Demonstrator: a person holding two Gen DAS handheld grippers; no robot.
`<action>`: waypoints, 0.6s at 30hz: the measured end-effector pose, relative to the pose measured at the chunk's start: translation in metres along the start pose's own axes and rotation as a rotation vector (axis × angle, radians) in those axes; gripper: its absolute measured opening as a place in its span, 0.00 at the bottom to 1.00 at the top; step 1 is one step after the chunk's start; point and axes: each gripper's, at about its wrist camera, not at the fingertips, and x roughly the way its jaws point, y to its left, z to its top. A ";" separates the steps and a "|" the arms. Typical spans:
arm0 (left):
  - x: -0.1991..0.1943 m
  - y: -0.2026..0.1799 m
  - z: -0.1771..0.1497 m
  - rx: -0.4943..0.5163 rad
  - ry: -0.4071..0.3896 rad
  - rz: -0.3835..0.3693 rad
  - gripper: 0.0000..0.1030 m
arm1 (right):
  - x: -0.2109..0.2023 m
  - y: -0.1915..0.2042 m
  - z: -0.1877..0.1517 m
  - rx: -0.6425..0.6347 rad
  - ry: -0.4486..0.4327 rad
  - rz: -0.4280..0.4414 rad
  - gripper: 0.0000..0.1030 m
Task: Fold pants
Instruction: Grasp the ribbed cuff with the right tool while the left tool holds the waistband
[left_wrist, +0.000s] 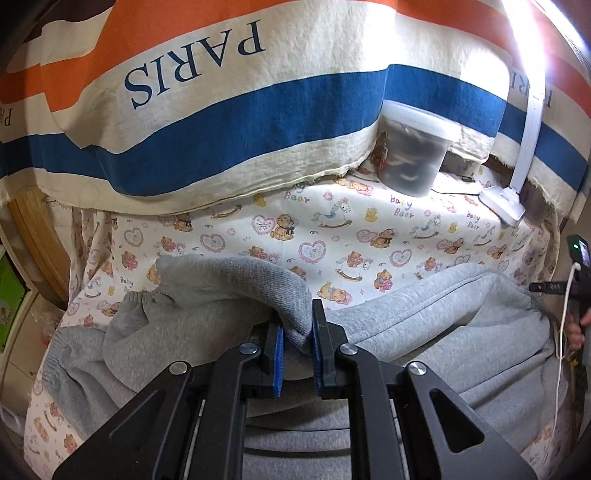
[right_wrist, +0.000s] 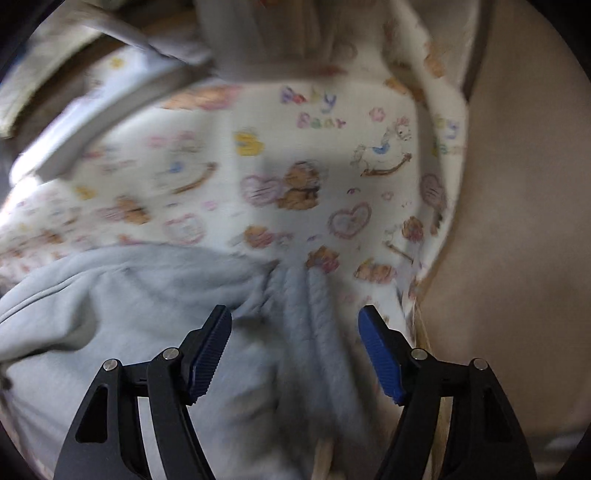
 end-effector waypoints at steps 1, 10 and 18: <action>0.002 0.000 0.001 0.004 0.003 0.003 0.11 | 0.009 -0.002 0.005 0.004 0.011 0.006 0.71; 0.033 0.005 0.002 -0.007 0.039 0.020 0.11 | 0.059 -0.018 0.009 0.097 0.168 0.298 0.38; 0.031 0.006 0.030 -0.038 -0.029 0.017 0.11 | -0.037 0.026 0.004 -0.091 -0.192 0.100 0.21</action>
